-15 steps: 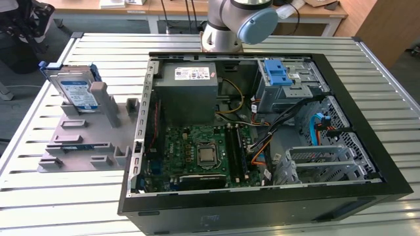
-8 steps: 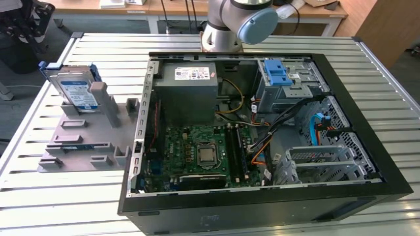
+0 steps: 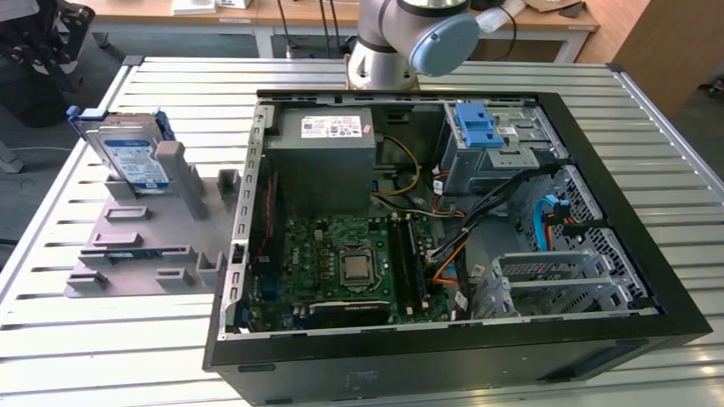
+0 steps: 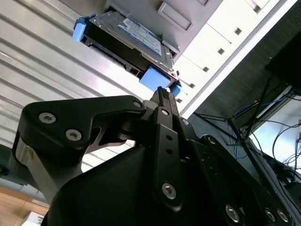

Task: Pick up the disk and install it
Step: 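Pick up the disk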

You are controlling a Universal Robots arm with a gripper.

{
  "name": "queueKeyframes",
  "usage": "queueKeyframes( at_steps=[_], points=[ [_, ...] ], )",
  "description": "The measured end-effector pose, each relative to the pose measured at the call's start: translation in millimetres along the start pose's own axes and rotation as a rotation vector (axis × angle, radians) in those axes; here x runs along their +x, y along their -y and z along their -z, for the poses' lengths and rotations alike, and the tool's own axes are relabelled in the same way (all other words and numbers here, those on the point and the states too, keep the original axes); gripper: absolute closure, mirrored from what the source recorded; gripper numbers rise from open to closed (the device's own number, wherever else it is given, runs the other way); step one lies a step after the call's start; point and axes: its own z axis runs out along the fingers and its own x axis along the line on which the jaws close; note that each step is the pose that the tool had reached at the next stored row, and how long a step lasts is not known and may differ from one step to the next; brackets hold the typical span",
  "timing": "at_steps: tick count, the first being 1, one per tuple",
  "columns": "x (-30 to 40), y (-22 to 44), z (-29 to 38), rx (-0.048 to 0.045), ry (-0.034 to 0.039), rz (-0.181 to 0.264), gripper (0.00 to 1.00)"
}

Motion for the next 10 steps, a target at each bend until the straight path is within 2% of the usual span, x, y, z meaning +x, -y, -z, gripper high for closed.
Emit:
queueKeyframes(
  at_steps=[2, 10],
  points=[
    [0.0, 0.0, 0.0, -0.0001, -0.0008, 0.023, 0.89],
    [0.0, 0.0, -0.3, -0.0006, -0.0054, 0.167, 0.89]
  ],
)
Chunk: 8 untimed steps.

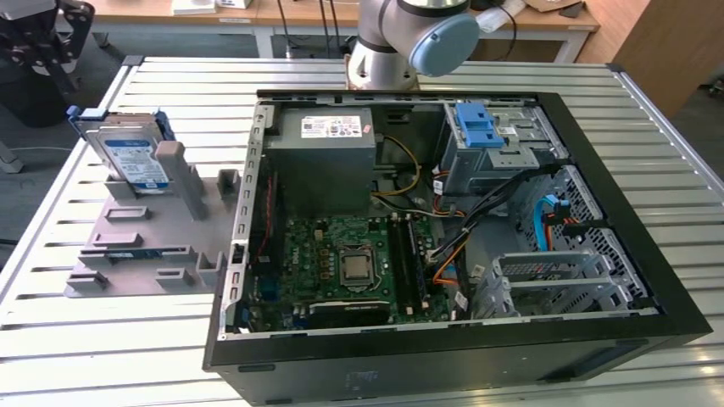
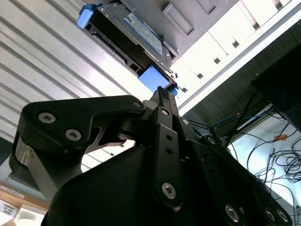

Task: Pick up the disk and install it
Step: 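Pick up the disk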

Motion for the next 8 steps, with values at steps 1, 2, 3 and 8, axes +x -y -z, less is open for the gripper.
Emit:
queueKeyframes(
  at_steps=[1, 2, 3, 8],
  points=[
    [0.0, 0.0, 0.0, 0.0000, -0.0006, 0.018, 0.89],
    [0.0, 0.0, 0.0, -0.0001, -0.0012, 0.036, 0.89],
    [0.0, 0.0, -0.1, -0.0001, -0.0018, 0.054, 0.89],
    [0.0, 0.0, -0.5, -0.0004, -0.0045, 0.138, 0.89]
  ],
)
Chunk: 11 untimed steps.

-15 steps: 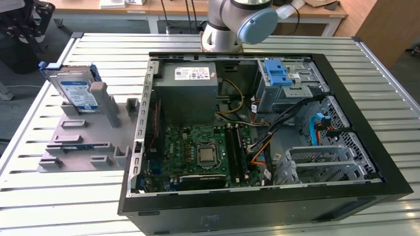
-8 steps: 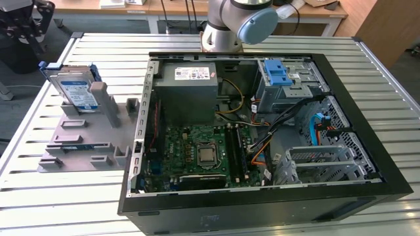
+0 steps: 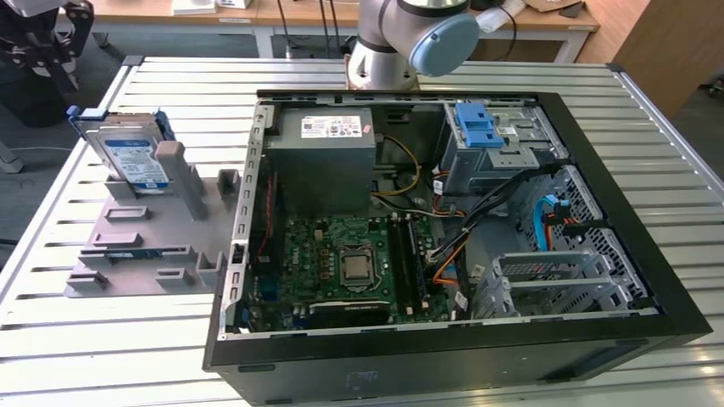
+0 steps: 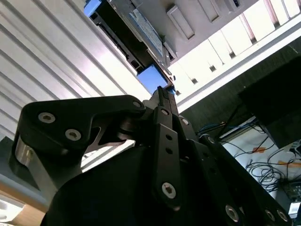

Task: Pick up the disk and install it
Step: 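Pick up the disk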

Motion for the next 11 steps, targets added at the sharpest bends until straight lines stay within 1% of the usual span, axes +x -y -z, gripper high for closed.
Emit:
queueKeyframes(
  at_steps=[3, 5, 8, 11],
  points=[
    [0.0, 0.1, -0.2, 0.0003, -0.0003, 0.042, 0.89],
    [0.0, 0.1, -0.5, 0.0011, 0.0012, 0.064, 0.89],
    [0.1, 0.3, -1.1, 0.0030, 0.0058, 0.086, 0.89],
    [0.6, 1.5, -1.5, 0.0032, 0.0060, 0.096, 0.89]
  ],
)
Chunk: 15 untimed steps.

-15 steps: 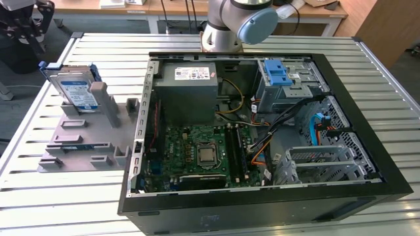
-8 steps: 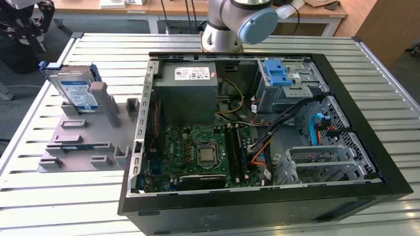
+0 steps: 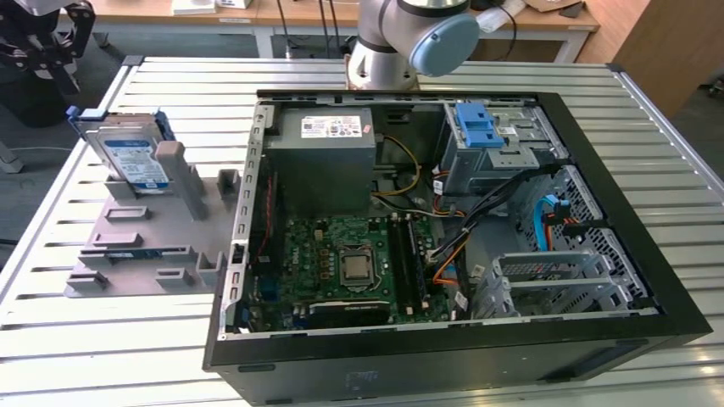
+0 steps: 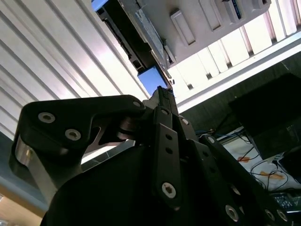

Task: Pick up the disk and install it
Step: 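Pick up the disk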

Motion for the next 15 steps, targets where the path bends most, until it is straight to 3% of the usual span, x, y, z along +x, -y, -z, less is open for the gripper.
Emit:
queueKeyframes(
  at_steps=[6, 15],
  points=[
    [0.0, 0.1, 0.1, 0.0000, -0.0003, 0.005, 0.89],
    [0.1, 0.1, -1.0, -0.0019, -0.0047, 0.162, 0.89]
  ],
)
